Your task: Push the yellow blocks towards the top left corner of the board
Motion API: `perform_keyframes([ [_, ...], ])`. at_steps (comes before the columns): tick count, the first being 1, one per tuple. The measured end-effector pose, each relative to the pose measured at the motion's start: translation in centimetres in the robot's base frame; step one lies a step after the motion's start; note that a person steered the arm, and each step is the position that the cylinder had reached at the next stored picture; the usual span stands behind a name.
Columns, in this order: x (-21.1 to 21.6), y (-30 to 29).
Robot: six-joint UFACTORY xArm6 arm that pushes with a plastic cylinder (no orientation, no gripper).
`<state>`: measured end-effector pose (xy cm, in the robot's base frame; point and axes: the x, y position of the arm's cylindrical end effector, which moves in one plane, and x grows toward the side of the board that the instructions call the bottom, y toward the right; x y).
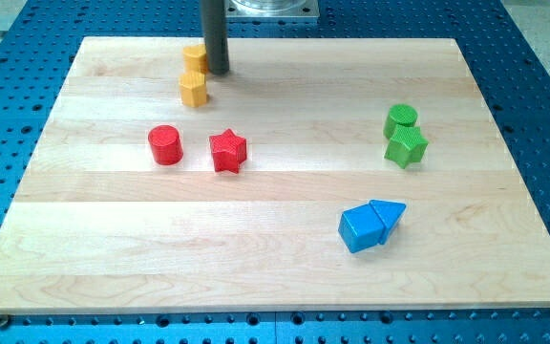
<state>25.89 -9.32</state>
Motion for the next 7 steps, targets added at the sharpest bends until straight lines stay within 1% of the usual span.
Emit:
perform_keyframes([
  [1,-0.3,-3.8],
  [2,-2.1,-4.7],
  [3,-3.0,-3.0],
  [4,-1.6,5.8],
  [5,4.4,8.9],
  [6,6.6,2.6],
  [7,6.4,-4.6],
])
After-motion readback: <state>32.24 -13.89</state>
